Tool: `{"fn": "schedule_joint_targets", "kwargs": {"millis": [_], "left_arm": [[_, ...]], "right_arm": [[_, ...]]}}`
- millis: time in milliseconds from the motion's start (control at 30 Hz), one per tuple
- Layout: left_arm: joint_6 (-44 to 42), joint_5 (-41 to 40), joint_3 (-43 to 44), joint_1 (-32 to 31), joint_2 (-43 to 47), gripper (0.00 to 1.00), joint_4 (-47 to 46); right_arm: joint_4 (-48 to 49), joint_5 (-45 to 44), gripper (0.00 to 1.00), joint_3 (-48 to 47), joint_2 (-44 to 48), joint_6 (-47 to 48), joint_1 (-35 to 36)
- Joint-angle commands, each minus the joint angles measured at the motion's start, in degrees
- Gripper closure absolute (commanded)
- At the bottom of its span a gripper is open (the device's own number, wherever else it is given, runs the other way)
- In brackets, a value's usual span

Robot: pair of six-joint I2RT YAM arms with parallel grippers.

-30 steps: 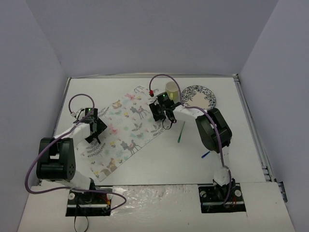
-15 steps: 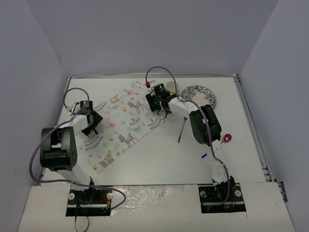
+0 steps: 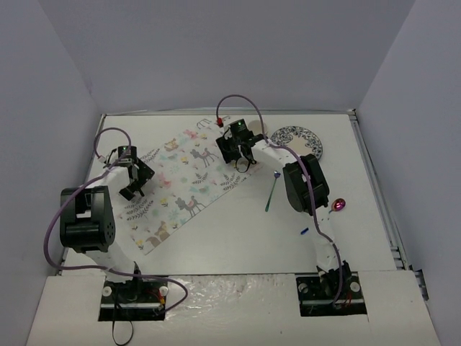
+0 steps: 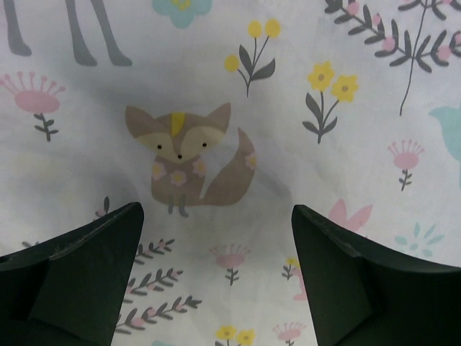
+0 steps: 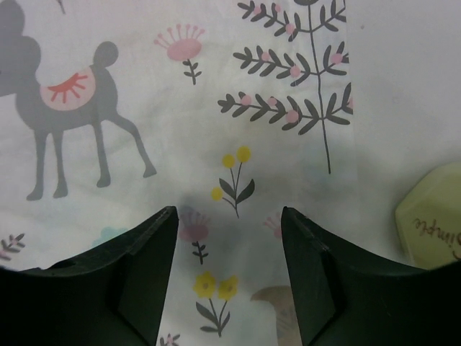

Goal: Set the dinner table for one person

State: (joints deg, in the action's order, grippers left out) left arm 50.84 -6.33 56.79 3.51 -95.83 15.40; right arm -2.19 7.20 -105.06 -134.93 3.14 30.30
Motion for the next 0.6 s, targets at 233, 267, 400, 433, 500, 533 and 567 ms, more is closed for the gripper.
{"fn": "schedule_joint_targets", "kwargs": {"millis": [233,267,400,433,500,533,567], "left_arm": [[-15.1,12.5,10.2,-4.8,16.2,0.17,1.4],[-16.7,13.6,10.4,-6.7,16.2,0.16,0.6],[-20.3,17.3,10.4,-10.3,13.8,0.16,-2.8],[-20.4,17.7,10.5,-10.9,13.6,0.16,-3.5],[-21.5,18.5,11.3,-12.5,10.9,0.15,-5.4],[-21.8,18.5,12.0,-13.1,9.6,0.15,-6.1],[-22.1,18.5,12.5,-13.7,8.1,0.15,-7.2]], "right_arm": [[1.1,3.7,0.07,4.7,28.6,-2.7,-0.1],[1.4,3.1,0.04,6.6,31.6,-3.1,-0.2],[3.4,-0.2,0.00,17.3,44.2,-7.5,-0.4],[4.2,-1.2,0.00,18.0,44.9,-7.7,-0.4],[6.6,-4.4,0.00,26.0,52.3,-10.2,-0.5],[7.6,-5.5,0.00,29.5,55.5,-10.8,-0.6],[8.5,-6.4,0.00,33.4,59.2,-11.5,-0.6]]}}
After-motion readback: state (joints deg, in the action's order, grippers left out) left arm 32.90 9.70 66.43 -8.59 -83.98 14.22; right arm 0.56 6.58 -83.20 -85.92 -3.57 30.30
